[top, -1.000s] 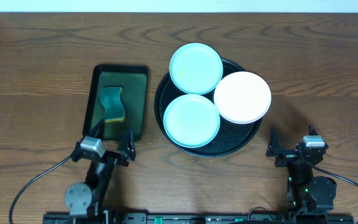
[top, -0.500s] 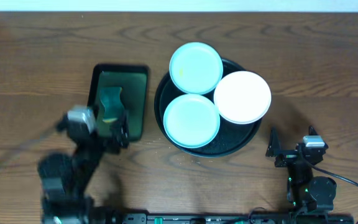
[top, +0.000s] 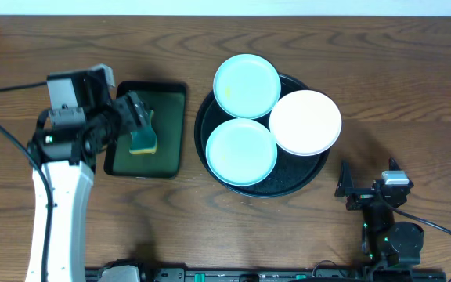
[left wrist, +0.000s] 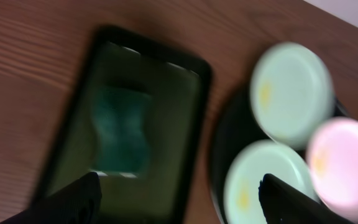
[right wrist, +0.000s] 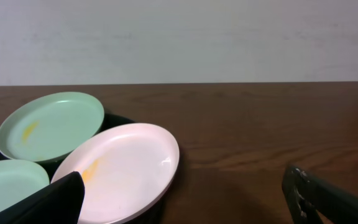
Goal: Clean dirty plates on tray and stack at the side
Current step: 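Reach the left gripper to the sponge in the water tray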
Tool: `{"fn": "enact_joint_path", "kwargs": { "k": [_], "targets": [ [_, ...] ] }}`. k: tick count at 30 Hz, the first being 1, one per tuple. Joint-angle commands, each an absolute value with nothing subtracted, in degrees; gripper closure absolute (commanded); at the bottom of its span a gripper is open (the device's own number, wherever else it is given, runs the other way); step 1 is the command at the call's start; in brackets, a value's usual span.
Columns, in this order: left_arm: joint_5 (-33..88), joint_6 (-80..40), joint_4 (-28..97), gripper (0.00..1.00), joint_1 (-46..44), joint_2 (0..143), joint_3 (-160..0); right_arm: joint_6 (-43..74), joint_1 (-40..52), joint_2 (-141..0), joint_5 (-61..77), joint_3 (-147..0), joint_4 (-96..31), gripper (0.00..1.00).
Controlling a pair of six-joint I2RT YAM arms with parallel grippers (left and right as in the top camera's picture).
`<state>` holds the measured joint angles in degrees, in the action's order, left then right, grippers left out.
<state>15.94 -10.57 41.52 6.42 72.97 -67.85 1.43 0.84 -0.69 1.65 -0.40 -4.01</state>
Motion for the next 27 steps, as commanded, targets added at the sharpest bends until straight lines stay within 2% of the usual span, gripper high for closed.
{"fn": "enact_joint_path", "kwargs": {
  "k": [1,8,14,18,27],
  "targets": [
    [8.5,-12.0,41.3,0.18,6.8,76.9,-69.6,0.8,0.2,-0.4,1.5,-0.3,-4.2,0.01],
    [9.4,-12.8,42.1,0.18,6.7,87.0,-69.6,0.8,0.2,-0.4,1.5,-0.3,-4.3,0.01],
    [11.9,-12.8,36.7,0.18,6.7,97.2,-69.6,0.8,0.2,-0.4,1.5,-0.3,-4.3,0.01],
    [6.7,-16.3,33.3,0.18,6.7,102.5,-69.6,0.8,0.2,-0.4,1.5,-0.3,-4.2,0.01],
    [8.8,-16.8,33.5,0.21,6.5,106.8,-69.6,0.8,0.2,-0.4,1.5,-0.3,-4.3,0.01]
  ]
}}
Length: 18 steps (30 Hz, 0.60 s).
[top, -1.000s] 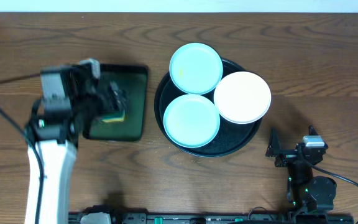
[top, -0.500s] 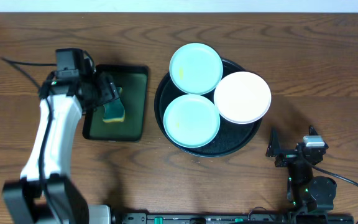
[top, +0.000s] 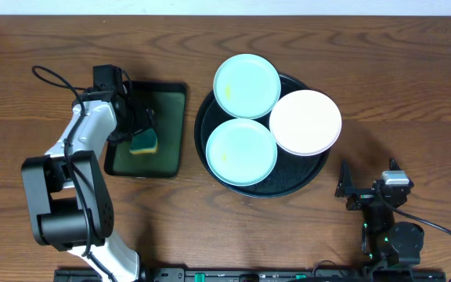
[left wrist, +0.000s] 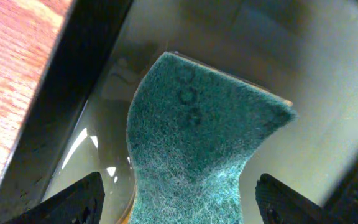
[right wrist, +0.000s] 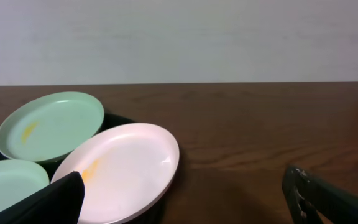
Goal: Clean dirty plates on tray and stack at the side
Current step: 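Reach the left gripper to the sponge in the water tray, then grasp the green sponge with the left gripper and lift it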
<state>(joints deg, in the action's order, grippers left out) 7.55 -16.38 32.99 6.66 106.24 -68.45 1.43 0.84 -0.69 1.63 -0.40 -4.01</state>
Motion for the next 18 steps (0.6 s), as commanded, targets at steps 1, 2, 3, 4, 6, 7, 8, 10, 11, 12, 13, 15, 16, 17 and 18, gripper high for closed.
{"fn": "enact_joint_path", "kwargs": {
  "k": [1,2,3,4,6,7,8,10,11,12,13,15,16,17,18],
  "targets": [
    [9.5,-16.4,33.7,0.21,6.3,106.8,-69.6,0.8,0.2,-0.4,1.5,-0.3,-4.3,0.01],
    [10.4,-15.4,34.0,0.22,6.0,106.9,-69.6,0.8,0.2,-0.4,1.5,-0.3,-4.2,0.01],
    [10.5,-15.1,34.3,0.21,5.7,106.9,-69.6,0.8,0.2,-0.4,1.5,-0.3,-4.2,0.01],
    [10.5,-15.1,34.7,0.22,5.3,106.9,-69.6,0.8,0.2,-0.4,1.5,-0.3,-4.2,0.01],
    [10.5,-15.1,35.1,0.21,4.7,106.9,-69.4,0.8,0.2,-0.4,1.5,-0.3,-4.3,0.01],
    [10.4,-15.1,34.8,0.21,4.4,106.9,-69.1,0.8,0.2,-0.4,1.5,-0.3,-4.2,0.01],
    [9.7,-15.1,34.4,0.21,4.2,106.9,-68.6,0.8,0.2,-0.4,1.5,-0.3,-4.3,0.01],
    [6.7,-15.1,33.4,0.21,3.9,107.2,-67.8,0.8,0.2,-0.4,1.5,-0.3,-4.2,0.01],
    [5.3,-15.1,33.1,0.21,3.8,107.4,-67.5,0.8,0.2,-0.4,1.5,-0.3,-4.3,0.01],
    [4.6,-15.1,33.1,0.21,3.8,107.6,-67.4,0.8,0.2,-0.4,1.5,-0.3,-4.2,0.01],
    [4.4,-15.1,33.1,0.22,3.8,107.8,-67.4,0.8,0.2,-0.4,1.5,-0.3,-4.2,0.01],
    [4.4,-15.1,33.1,0.22,3.8,108.0,-67.4,0.8,0.2,-0.4,1.5,-0.3,-4.3,0.01],
    [4.4,-15.1,33.1,0.22,3.8,108.0,-67.4,0.8,0.2,-0.4,1.5,-0.3,-4.2,0.01],
    [4.4,-15.1,33.1,0.22,3.8,108.1,-67.3,0.8,0.2,-0.4,1.5,-0.3,-4.2,0.01],
    [4.4,-15.1,33.1,0.22,3.8,108.2,-67.3,0.8,0.2,-0.4,1.5,-0.3,-4.2,0.01]
  ]
}}
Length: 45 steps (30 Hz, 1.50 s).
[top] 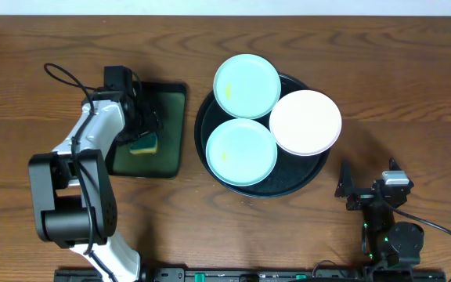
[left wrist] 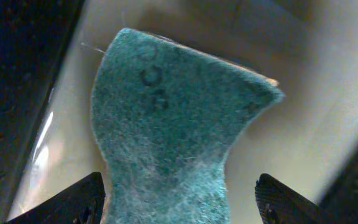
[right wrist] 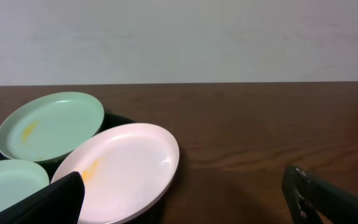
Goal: Clean dirty plates on tray and stack at the side
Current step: 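Grasp the green sponge with the left gripper and lift it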
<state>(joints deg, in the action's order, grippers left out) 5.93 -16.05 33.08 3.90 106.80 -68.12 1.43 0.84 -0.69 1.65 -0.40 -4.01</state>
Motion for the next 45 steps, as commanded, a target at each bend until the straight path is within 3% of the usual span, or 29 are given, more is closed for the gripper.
{"fn": "enact_joint_path", "kwargs": {
  "k": [1,9,13,21,27,33,41,45],
  "targets": [
    [4.4,-15.1,33.0,0.22,3.8,108.5,-67.3,0.8,0.2,-0.4,1.5,-0.3,-4.2,0.01],
    [4.4,-15.1,32.4,0.23,3.8,112.8,-67.3,0.8,0.2,-0.4,1.5,-0.3,-4.3,0.01],
    [4.4,-15.1,32.2,0.5,3.8,112.1,-67.7,0.8,0.2,-0.4,1.5,-0.3,-4.3,0.01],
    [4.5,-15.1,36.1,0.85,3.8,104.7,-70.7,0.8,0.2,-0.4,1.5,-0.3,-4.2,0.01],
    [8.4,-15.4,37.1,0.93,3.8,90.2,-71.2,0.8,0.2,-0.4,1.5,-0.3,-4.2,0.01],
    [8.0,-16.4,37.0,0.92,3.8,80.5,-71.1,0.8,0.2,-0.4,1.5,-0.3,-4.3,0.01],
    [5.4,-16.9,27.3,0.93,3.5,91.6,-60.8,0.8,0.2,-0.4,1.5,-0.3,-4.3,0.01],
    [5.5,-20.3,30.0,0.93,3.7,95.7,-62.9,0.8,0.2,-0.4,1.5,-0.3,-4.3,0.01]
  ]
}}
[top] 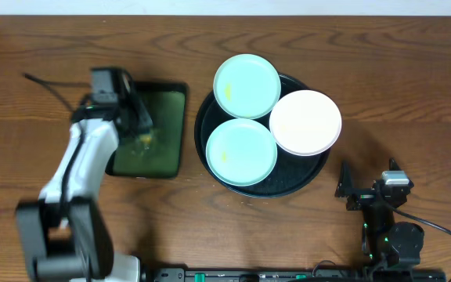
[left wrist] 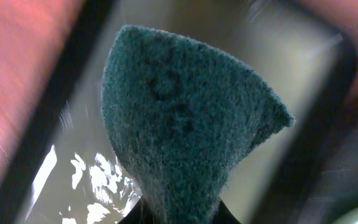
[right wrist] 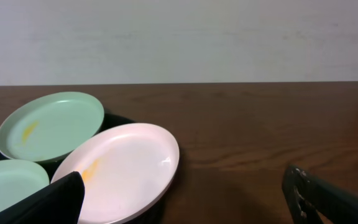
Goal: Clean dirty plates on tray and stack at the side
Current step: 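Grasp the green sponge with the left gripper and lift it, then move the sponge with the left gripper onto the lower green plate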
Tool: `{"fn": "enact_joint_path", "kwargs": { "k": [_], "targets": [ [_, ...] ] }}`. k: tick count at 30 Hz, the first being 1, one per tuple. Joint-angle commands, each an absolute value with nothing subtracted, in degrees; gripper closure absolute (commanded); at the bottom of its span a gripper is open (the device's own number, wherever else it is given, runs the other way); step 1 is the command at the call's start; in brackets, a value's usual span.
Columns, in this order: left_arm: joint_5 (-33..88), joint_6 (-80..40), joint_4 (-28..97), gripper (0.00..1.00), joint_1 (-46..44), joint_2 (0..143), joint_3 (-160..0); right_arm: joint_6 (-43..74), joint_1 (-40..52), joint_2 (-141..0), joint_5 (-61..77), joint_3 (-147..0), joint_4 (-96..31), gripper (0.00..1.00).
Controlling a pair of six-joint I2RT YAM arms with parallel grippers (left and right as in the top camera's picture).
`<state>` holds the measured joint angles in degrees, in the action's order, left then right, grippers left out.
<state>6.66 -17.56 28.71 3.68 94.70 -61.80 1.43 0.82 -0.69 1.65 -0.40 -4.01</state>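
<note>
A dark green sponge (left wrist: pixel 185 112) is pinched between the fingers of my left gripper (left wrist: pixel 179 214), which is shut on it and holds it a little above the wet floor of the rectangular black tray (top: pixel 165 160). In the overhead view the left gripper (top: pixel 138 121) hangs over that tray's left half. The round black tray (top: pixel 265 190) carries two green plates (top: pixel 246 85) (top: pixel 241 151) and a pink plate (top: pixel 305 122), each with a yellow smear. My right gripper (top: pixel 358 190) rests open near the table's front right, with nothing between its fingers (right wrist: pixel 61 199).
The rectangular tray holds shallow water (left wrist: pixel 98 180) that glints. The round tray's right rim lies just left of the right gripper. Bare wooden table (top: pixel 382 70) lies right of and behind the plates. A cable (top: pixel 41 81) trails left of the left arm.
The left gripper was open around the sponge lying flat in the rectangular tray; now it is shut on the sponge and holds it up off the tray floor. The right arm has not moved.
First my left gripper hung open high over the rectangular tray, with the sponge lying in it. Then it was low with its fingers either side of the sponge, then closer still. Now it grips the sponge clear of the water. Plates and right arm stayed put.
</note>
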Motion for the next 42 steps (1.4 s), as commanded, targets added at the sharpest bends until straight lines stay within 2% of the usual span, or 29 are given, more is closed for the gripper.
{"fn": "enact_joint_path", "kwargs": {
  "k": [1,8,13,17,19,24,27,30,32,36,39,40,41,42],
  "targets": [
    [5.9,-20.3,30.7,0.93,3.7,95.0,-63.9,0.8,0.2,-0.4,1.5,-0.3,-4.2,0.01],
    [6.0,-21.0,37.7,0.93,3.2,81.7,-71.7,0.8,0.2,-0.4,1.5,-0.3,-4.3,0.01],
    [6.0,-30.1,39.1,0.92,1.0,73.4,-71.7,0.8,0.2,-0.4,1.5,-0.3,-4.3,0.01],
    [10.2,-36.2,42.6,0.93,-3.2,72.4,-71.4,0.8,0.2,-0.4,1.5,-0.3,-3.4,0.01],
    [13.1,-36.1,42.9,0.92,-6.5,73.3,-70.6,2.3,0.2,-0.4,3.1,-0.3,-2.4,0.01],
    [14.3,-36.3,42.6,0.93,-16.6,77.0,-68.7,18.0,0.3,-0.4,17.8,-0.3,-0.6,0.01],
    [12.4,-36.6,42.6,0.92,-23.8,82.1,-68.6,24.4,0.3,-0.4,21.4,-0.3,8.9,0.01],
    [9.2,-40.4,42.5,0.92,-27.9,86.8,-68.6,25.7,0.3,-0.4,21.9,-0.8,20.2,0.01],
    [9.0,-41.7,41.1,0.93,-29.9,90.1,-68.6,25.7,0.1,-0.4,21.4,-2.8,22.7,0.01],
    [9.0,-41.7,36.2,0.92,-33.1,96.5,-68.6,24.9,-0.2,-2.6,19.4,-12.4,13.0,0.01],
    [9.5,-41.7,34.1,0.93,-34.9,100.7,-68.6,19.5,-0.2,-7.9,19.4,-22.1,2.4,0.01],
    [9.8,-41.7,33.9,0.91,-35.4,101.6,-68.6,17.4,-0.2,-10.7,19.6,-26.0,-1.7,0.01],
    [9.9,-41.7,33.8,0.83,-35.7,102.5,-68.6,15.4,-0.2,-13.0,20.8,-29.1,-4.6,0.01],
    [9.8,-41.7,33.8,0.63,-36.1,103.3,-68.6,13.2,-0.2,-15.3,22.9,-32.1,-7.0,0.01]
  ]
}}
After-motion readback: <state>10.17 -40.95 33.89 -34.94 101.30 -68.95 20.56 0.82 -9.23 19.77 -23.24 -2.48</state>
